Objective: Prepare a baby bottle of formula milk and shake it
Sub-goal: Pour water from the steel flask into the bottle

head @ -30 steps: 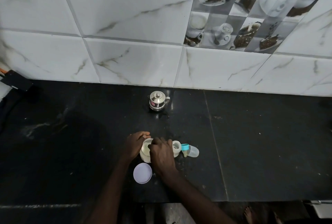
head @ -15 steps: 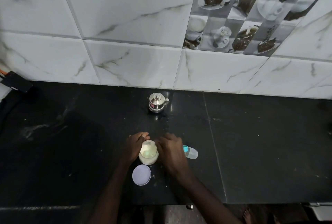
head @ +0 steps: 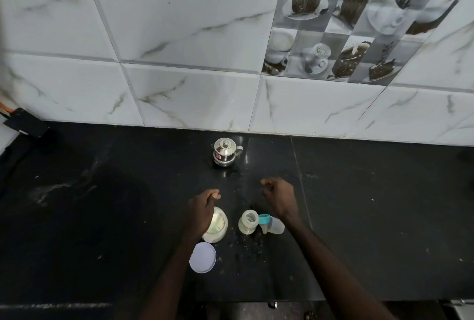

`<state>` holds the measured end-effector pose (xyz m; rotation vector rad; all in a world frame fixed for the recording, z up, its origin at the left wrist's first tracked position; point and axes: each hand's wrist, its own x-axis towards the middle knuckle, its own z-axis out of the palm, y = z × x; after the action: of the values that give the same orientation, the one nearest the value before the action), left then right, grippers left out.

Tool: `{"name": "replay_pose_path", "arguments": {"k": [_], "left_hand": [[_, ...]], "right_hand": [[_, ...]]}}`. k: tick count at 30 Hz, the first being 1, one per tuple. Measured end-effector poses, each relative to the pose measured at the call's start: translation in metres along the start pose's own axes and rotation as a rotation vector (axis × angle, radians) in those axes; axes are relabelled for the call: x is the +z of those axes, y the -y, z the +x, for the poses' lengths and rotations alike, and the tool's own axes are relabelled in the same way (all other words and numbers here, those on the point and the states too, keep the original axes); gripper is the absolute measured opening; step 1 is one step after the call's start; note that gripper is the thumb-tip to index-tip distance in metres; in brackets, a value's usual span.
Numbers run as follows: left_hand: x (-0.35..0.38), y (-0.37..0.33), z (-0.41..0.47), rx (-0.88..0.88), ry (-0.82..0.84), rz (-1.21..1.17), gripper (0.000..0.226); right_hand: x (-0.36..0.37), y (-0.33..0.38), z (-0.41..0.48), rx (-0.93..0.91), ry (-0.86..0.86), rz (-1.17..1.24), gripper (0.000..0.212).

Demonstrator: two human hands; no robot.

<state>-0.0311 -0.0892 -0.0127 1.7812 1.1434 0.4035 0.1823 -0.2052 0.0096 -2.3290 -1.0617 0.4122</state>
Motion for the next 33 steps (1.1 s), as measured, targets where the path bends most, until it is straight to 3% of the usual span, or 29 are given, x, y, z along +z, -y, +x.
{"name": "replay_pose_path", "arguments": {"k": [10,16,22,28,33], "left_hand": [[0.011,-0.010,0.015,0.147,-0.019,0.045,0.025],[0.006,0.001,0.025,0.134,-0.029,0.059,0.026],[0.003,0.016,0.040,0.118,-0.027,0.083,0.031],[0.014,0.018,0.068,0.060,-0.053,0.058,0.057],[0.023,0.011,0.099,-0.006,-0.029,0.015,0.088]], "right_hand": [[0.030,0.051,0.127,-0.049,0.166,-0.086,0.057],[0.045,0.051,0.156,-0.057,0.221,-0.038,0.040],[0.054,0.038,0.165,-0.045,0.107,0.145,0.022],[0.060,0.018,0.157,-0.142,0.022,0.184,0.018],[0.065,-0.005,0.154,-0.130,0.080,0.212,0.027]]}}
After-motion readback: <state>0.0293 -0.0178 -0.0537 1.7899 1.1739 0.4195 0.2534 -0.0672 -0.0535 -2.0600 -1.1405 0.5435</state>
